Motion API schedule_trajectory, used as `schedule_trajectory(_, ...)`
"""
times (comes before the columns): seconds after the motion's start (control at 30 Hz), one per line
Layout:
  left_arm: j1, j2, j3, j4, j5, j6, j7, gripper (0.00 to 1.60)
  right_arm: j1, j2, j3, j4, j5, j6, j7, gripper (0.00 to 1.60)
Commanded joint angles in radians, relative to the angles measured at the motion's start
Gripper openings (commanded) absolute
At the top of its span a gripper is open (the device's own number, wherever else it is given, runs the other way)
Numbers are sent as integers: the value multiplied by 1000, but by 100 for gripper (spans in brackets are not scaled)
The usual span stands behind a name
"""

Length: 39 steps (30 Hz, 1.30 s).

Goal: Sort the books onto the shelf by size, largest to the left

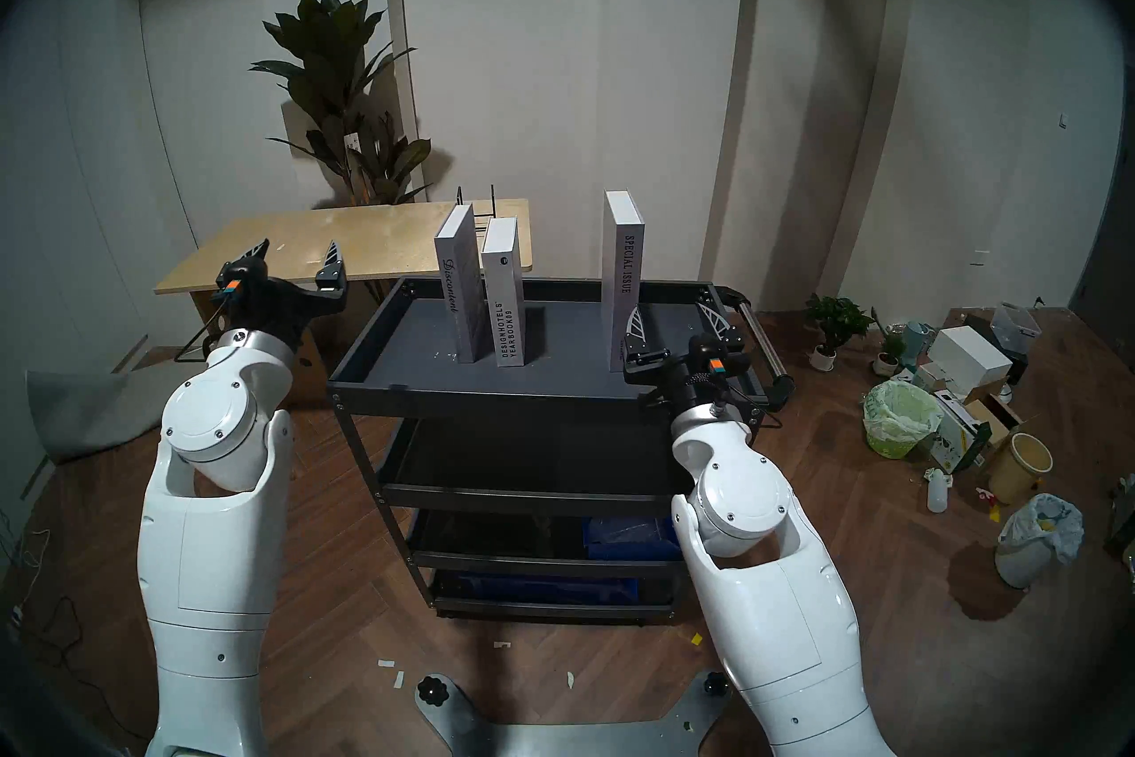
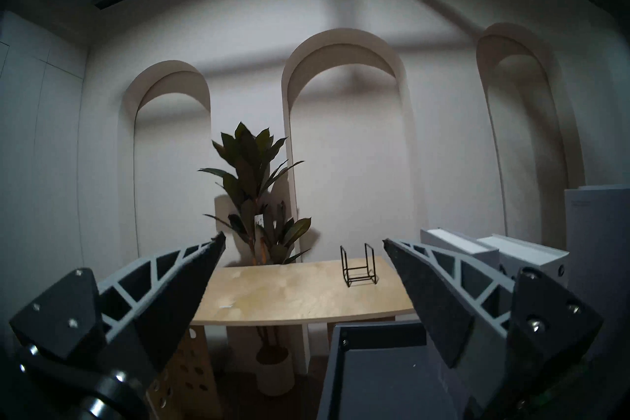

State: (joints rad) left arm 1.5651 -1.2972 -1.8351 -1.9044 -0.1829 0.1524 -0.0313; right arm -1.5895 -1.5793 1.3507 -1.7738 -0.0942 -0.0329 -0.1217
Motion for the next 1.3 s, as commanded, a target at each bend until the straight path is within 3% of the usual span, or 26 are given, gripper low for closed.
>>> schedule_trajectory(0.0,16,19,-51,15,-8,3,-3,160,112,-26,-27,21,-7,15,-15,160)
schedule_trajectory(0.8,63,27,-128,94,-47,29,-20,160,327,-106,-36,233,-36,91,-87,160)
schedule_trajectory(1.1,63,27,-136,103,-56,28,-25,160,452,-170,-10,369,-49,120,-118,160)
schedule_trajectory(1.27,62,27,-139,106,-59,27,-28,160,464,-190,5,401,-56,116,-130,160)
